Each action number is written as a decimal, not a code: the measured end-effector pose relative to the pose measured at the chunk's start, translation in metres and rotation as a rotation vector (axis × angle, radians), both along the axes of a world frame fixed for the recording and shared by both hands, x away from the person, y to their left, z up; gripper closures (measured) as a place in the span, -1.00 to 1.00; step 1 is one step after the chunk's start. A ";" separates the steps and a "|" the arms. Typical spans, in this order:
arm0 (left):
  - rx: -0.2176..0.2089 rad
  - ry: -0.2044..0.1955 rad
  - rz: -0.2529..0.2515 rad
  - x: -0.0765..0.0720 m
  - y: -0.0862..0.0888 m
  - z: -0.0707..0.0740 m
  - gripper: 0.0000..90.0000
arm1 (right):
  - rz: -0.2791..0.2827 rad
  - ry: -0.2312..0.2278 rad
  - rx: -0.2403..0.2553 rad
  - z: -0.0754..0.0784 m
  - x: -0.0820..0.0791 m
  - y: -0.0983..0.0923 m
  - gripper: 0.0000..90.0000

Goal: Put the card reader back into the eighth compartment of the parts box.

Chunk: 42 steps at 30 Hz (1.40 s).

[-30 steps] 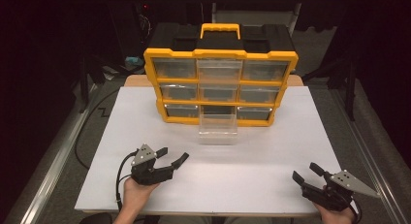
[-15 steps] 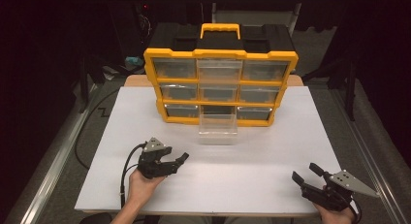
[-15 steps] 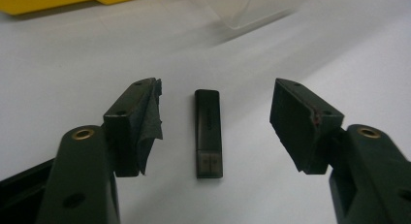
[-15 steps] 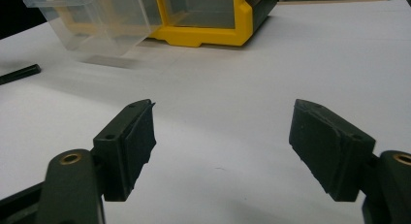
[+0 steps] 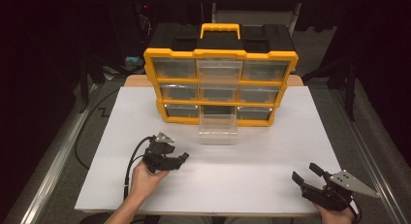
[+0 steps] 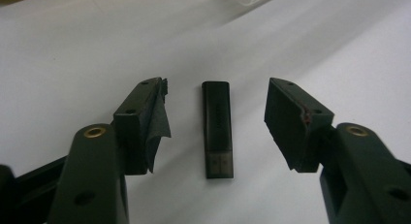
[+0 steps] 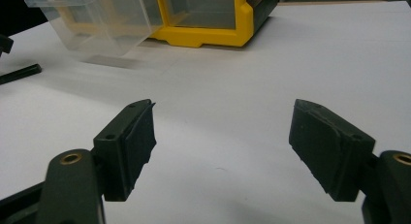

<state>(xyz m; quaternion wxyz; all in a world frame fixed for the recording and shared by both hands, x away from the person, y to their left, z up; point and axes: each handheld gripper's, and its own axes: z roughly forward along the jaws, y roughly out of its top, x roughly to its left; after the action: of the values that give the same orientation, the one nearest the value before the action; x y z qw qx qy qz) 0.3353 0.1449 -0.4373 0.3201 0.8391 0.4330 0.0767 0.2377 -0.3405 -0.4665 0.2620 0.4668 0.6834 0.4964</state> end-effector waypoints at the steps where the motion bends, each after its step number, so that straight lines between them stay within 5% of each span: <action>1: 0.007 0.008 -0.005 0.001 0.000 0.000 -0.08 | 0.001 0.001 0.001 0.000 0.000 0.000 -0.44; 8: 0.071 0.080 -0.025 0.008 -0.005 -0.004 -0.03 | 0.003 0.001 0.001 0.000 0.000 0.000 -0.44; 21: 0.146 0.133 -0.035 0.017 -0.014 -0.009 0.19 | 0.008 0.001 0.002 0.000 0.000 0.000 -0.44; 42: 0.195 0.116 -0.056 0.015 -0.018 -0.010 0.61 | 0.007 0.006 0.000 0.000 0.000 0.000 -0.44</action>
<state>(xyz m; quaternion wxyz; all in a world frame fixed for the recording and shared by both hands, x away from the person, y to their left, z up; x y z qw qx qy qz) 0.3500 0.1268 -0.4468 0.2133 0.8812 0.4175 0.0609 0.2378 -0.3408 -0.4668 0.2582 0.4657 0.6858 0.4960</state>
